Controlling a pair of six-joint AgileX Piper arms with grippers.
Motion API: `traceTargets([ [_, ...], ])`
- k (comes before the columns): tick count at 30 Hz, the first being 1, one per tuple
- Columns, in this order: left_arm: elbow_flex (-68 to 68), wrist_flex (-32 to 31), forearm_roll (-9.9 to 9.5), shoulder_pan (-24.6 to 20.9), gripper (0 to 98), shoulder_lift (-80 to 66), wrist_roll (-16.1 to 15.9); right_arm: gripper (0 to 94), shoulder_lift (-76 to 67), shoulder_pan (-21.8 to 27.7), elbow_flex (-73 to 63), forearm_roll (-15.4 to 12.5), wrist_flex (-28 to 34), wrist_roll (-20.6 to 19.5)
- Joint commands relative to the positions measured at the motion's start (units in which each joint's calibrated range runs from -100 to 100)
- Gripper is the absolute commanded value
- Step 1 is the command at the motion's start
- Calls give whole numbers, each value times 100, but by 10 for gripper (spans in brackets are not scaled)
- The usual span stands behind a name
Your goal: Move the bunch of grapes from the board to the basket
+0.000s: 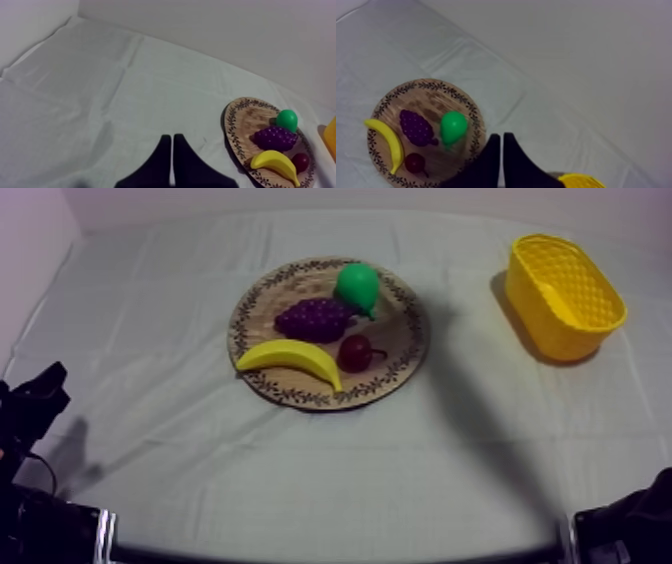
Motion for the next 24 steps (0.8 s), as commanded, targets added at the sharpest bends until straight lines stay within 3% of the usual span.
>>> traceTargets([
  [1,0,0,1,1,0,0,-1,5,251,-50,-391,19,120,-3],
  [24,0,0,1,1,0,0,-1,5,2133,-520,-2961,187,1492,163],
])
